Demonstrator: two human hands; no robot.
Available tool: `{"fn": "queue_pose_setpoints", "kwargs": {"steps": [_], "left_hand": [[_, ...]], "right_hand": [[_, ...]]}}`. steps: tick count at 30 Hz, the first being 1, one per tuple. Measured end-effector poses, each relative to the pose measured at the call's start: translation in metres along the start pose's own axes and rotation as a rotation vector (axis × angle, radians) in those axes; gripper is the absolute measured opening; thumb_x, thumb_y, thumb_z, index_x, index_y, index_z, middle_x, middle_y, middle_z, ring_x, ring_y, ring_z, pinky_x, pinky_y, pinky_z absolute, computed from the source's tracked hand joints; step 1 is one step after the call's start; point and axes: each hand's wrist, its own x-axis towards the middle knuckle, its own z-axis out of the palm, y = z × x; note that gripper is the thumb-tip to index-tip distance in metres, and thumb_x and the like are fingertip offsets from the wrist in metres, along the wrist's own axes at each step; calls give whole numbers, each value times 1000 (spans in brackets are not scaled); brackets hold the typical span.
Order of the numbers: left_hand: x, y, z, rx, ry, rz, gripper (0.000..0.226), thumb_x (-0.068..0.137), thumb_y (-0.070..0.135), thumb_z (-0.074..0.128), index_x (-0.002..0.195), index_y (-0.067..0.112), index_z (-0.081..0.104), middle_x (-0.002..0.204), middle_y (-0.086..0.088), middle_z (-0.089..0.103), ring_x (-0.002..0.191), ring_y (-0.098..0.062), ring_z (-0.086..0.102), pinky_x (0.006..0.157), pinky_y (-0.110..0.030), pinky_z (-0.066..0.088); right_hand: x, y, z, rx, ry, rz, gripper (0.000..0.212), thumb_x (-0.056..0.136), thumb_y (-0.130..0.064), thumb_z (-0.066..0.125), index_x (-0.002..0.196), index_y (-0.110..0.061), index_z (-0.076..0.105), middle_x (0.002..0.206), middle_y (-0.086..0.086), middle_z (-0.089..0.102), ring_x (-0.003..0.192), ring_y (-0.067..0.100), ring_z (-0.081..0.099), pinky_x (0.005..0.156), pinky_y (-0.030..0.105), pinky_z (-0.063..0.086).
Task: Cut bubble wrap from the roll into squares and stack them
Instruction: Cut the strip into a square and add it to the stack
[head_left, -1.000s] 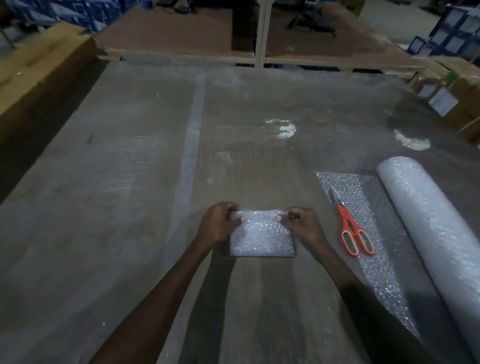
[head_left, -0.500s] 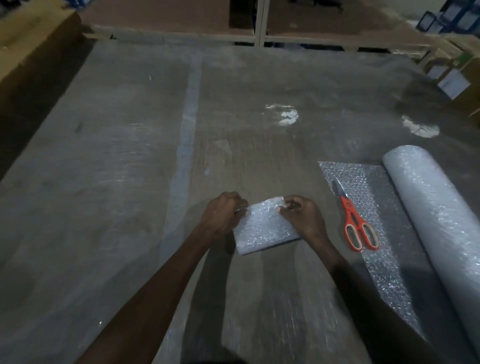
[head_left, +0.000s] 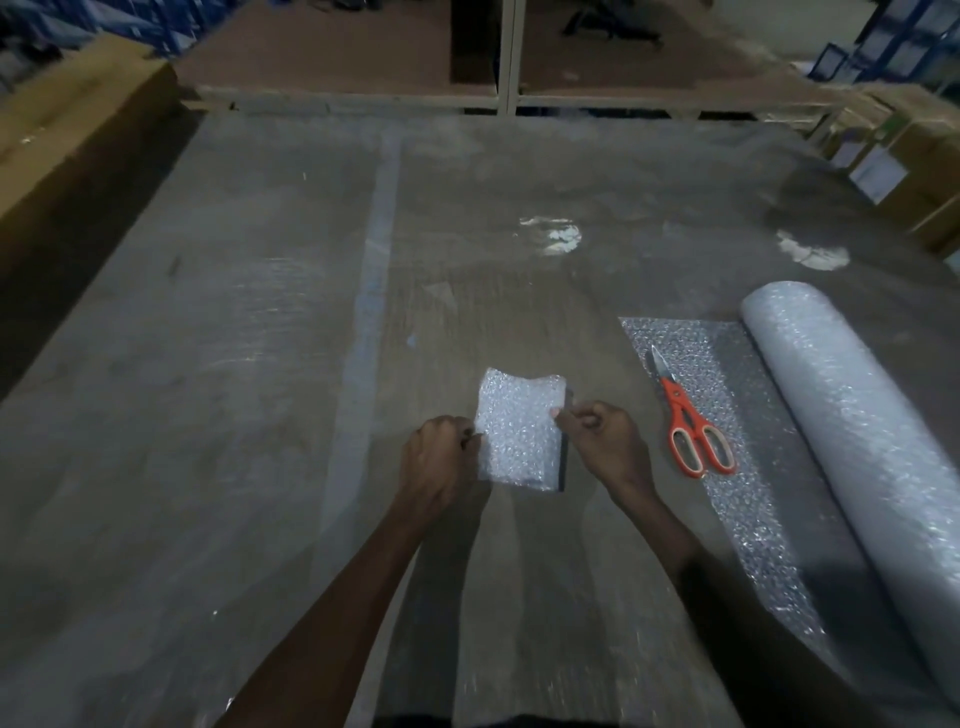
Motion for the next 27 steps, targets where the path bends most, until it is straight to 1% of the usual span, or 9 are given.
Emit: {"fn": "queue_pose_setpoints", "kwargs": {"steps": [5, 9, 12, 14, 16, 18, 21, 23, 27], "left_hand": [[-7, 8, 2, -7, 34, -40, 25, 94, 30, 59, 70, 22, 56, 82, -8, 69, 78, -30, 64, 68, -34, 44], [-6, 3, 5, -48, 46, -58, 23, 94, 33, 62, 81, 16, 70, 82, -5, 72, 79, -27, 67, 69, -33, 48], [-2, -5, 7, -142, 95, -101, 25, 89, 44, 67, 86, 20, 75, 79, 2, 74, 76, -20, 69, 68, -32, 53], [3, -6, 2, -285, 129, -123, 31, 84, 51, 70, 81, 21, 72, 75, 6, 72, 71, -12, 68, 65, -29, 52], [9, -5, -9, -610, 126, -146, 33, 81, 52, 76, 95, 23, 71, 87, 11, 74, 81, -6, 70, 71, -27, 56], [19, -4, -24, -940, 5, -189, 50, 79, 44, 82, 121, 24, 63, 113, 10, 72, 101, -6, 69, 83, -26, 57], [36, -10, -48, -1278, -222, -222, 61, 81, 33, 82, 133, 17, 54, 127, -4, 68, 111, -23, 68, 91, -41, 57], [48, -19, -61, -1392, -290, -226, 52, 87, 23, 77, 132, 11, 57, 125, -8, 69, 108, -26, 69, 87, -40, 57], [75, -41, -83, -1377, -165, -325, 43, 82, 9, 79, 119, -7, 63, 101, -14, 69, 80, -16, 69, 66, -23, 55]], "right_hand": [[-3, -11, 9, 23, -95, 69, 56, 59, -76, 69, 83, -26, 71, 81, -14, 74, 78, 10, 71, 76, 34, 55], [8, -8, 17, 165, -157, 141, 49, 49, -60, 77, 84, -26, 75, 82, -10, 78, 78, 16, 75, 79, 45, 62], [5, -24, 20, 348, -205, 187, 24, 73, -26, 83, 94, -18, 77, 88, 1, 79, 87, 29, 77, 80, 47, 63], [4, -36, 20, 474, -261, 192, 18, 84, -12, 78, 101, -11, 75, 94, 11, 79, 93, 37, 75, 77, 49, 62], [4, -51, 19, 561, -310, 177, 20, 87, -9, 76, 107, -7, 73, 98, 15, 78, 93, 37, 74, 77, 47, 61], [7, -68, 19, 652, -341, 173, 22, 89, -4, 73, 110, -3, 71, 100, 16, 78, 90, 35, 74, 75, 43, 61], [15, -93, 21, 725, -392, 154, 26, 89, -5, 73, 115, -1, 69, 106, 18, 76, 96, 36, 74, 79, 46, 61], [23, -105, 27, 753, -403, 136, 33, 88, -6, 74, 119, 2, 67, 113, 22, 74, 104, 41, 71, 90, 56, 58], [44, -130, 50, 758, -372, 123, 31, 87, -5, 75, 115, 4, 68, 112, 24, 73, 105, 45, 70, 92, 59, 56]]}}
